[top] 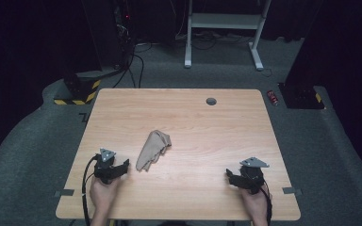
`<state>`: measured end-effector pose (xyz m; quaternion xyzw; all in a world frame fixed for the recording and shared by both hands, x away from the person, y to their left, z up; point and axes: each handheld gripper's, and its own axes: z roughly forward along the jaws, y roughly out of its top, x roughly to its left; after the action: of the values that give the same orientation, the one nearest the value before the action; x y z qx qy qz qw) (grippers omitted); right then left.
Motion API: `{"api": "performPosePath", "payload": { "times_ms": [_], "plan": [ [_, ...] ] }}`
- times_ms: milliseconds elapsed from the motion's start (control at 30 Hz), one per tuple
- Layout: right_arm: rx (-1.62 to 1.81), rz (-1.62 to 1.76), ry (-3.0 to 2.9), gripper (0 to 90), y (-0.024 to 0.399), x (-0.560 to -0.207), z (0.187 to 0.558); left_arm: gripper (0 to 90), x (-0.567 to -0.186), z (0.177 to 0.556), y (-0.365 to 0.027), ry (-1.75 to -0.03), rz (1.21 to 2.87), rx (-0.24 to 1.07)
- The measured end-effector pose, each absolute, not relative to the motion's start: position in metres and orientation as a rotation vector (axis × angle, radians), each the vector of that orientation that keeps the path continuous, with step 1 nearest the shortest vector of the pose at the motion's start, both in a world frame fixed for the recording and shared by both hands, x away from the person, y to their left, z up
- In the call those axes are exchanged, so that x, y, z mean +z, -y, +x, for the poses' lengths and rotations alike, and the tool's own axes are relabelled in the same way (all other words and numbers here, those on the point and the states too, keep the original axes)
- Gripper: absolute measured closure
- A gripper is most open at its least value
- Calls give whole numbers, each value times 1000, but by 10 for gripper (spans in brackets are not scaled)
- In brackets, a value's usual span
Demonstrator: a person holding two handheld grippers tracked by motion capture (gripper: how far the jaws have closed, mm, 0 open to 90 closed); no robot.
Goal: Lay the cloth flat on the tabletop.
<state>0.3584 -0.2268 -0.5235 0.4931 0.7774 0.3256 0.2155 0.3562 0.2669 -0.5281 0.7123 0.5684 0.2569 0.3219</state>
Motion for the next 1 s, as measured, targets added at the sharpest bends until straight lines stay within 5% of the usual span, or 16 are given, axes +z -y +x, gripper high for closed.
{"api": "performPosePath", "payload": {
  "times_ms": [1000],
  "plan": [
    [905, 1363, -2158, 240, 227, -523, 358, 264, -528, 357, -264, -1484, 1882, 663]
  ]
}}
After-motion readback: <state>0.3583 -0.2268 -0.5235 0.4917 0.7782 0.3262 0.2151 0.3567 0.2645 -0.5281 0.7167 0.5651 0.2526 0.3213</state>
